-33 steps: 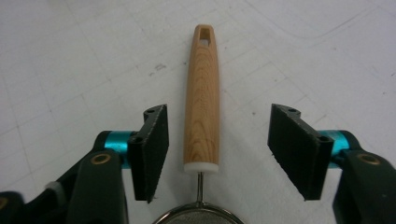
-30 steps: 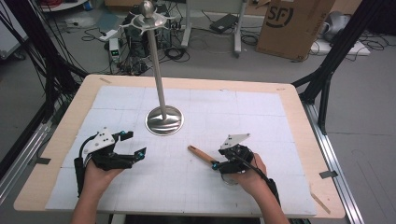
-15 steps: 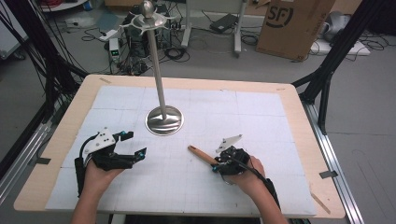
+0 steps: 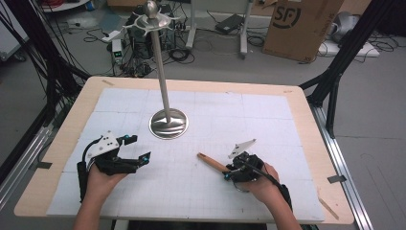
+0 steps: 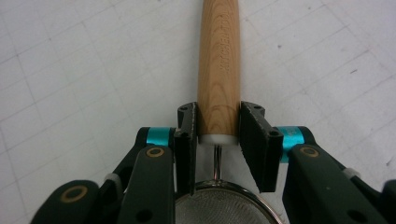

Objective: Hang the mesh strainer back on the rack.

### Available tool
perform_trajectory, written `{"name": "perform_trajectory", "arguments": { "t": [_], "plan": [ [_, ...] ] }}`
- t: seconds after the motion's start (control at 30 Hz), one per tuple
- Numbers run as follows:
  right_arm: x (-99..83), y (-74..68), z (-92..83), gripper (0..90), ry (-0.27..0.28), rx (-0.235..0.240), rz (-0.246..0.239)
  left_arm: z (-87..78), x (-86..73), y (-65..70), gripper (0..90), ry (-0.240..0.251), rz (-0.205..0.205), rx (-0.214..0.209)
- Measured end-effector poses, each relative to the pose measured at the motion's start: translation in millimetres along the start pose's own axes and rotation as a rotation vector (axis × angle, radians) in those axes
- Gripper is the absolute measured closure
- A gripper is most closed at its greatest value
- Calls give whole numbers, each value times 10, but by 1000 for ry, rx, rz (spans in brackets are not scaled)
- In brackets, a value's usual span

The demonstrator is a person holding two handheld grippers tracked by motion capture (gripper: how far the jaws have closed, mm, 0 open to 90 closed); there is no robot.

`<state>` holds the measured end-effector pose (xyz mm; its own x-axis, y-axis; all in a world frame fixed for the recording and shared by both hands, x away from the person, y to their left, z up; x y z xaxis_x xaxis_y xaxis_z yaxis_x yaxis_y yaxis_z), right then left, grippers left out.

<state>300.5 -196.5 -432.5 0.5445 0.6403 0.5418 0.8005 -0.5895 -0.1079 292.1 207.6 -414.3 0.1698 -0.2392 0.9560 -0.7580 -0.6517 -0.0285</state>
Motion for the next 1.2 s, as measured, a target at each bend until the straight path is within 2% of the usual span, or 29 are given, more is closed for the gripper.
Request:
{"name": "perform_trajectory", "arguments": {
  "t": [0.07, 0.3, 0.6, 0.8, 1.2],
  "plan": [
    [20, 0, 16, 618, -12, 8, 6, -2, 1, 0, 186, 0, -1, 0],
    [120, -28, 59, 589, -61, 8, 17, -2, -2, -6, 185, 2, -4, -5],
    [211, -86, 72, 607, -148, -32, -13, -21, 0, -19, 186, 7, -7, -1],
    [235, -115, 69, 636, -174, -40, -22, -10, 3, -9, 185, 10, -10, -10],
    [265, -147, 89, 680, -200, -42, -47, -5, 0, -6, 183, 1, -5, 1]
  ]
}}
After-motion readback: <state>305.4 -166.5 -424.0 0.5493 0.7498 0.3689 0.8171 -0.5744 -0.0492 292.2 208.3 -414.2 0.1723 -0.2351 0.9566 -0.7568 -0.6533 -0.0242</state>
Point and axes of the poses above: each handheld gripper's, and its own axes: z roughly forward along the jaws, x roughly out of its top, y roughly to its right, the point moved 1 cm from there along z, roughly forward along the jaws, and after that the axes turned 5 degrees about z, right-handed, at the moved point
